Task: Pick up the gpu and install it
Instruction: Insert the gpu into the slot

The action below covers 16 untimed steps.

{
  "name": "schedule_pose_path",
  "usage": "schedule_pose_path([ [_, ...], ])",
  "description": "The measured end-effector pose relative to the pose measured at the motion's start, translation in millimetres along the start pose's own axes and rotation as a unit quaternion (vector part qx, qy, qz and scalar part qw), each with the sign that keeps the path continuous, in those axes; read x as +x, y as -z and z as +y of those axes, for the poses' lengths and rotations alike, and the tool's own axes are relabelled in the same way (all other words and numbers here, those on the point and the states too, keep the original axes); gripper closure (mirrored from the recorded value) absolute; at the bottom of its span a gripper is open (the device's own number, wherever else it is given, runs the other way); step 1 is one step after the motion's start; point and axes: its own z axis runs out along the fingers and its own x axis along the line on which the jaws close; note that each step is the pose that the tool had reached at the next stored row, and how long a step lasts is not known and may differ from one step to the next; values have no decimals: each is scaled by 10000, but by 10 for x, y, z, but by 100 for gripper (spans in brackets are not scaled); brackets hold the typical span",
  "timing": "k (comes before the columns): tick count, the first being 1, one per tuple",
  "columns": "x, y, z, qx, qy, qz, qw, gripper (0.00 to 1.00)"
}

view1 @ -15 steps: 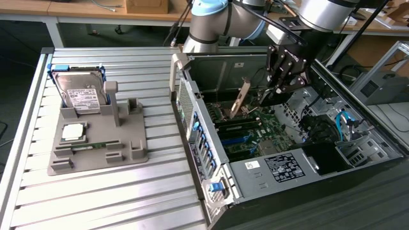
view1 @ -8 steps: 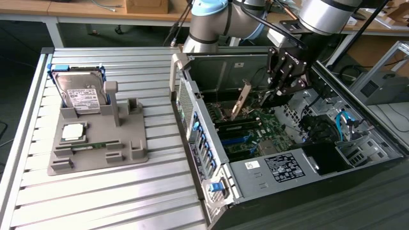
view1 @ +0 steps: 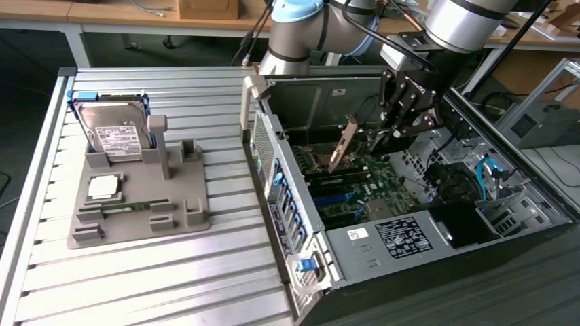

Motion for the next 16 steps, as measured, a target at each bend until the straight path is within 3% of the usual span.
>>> schedule_pose_path([
  [16,70,-22,14,0,0,0,10000,73],
])
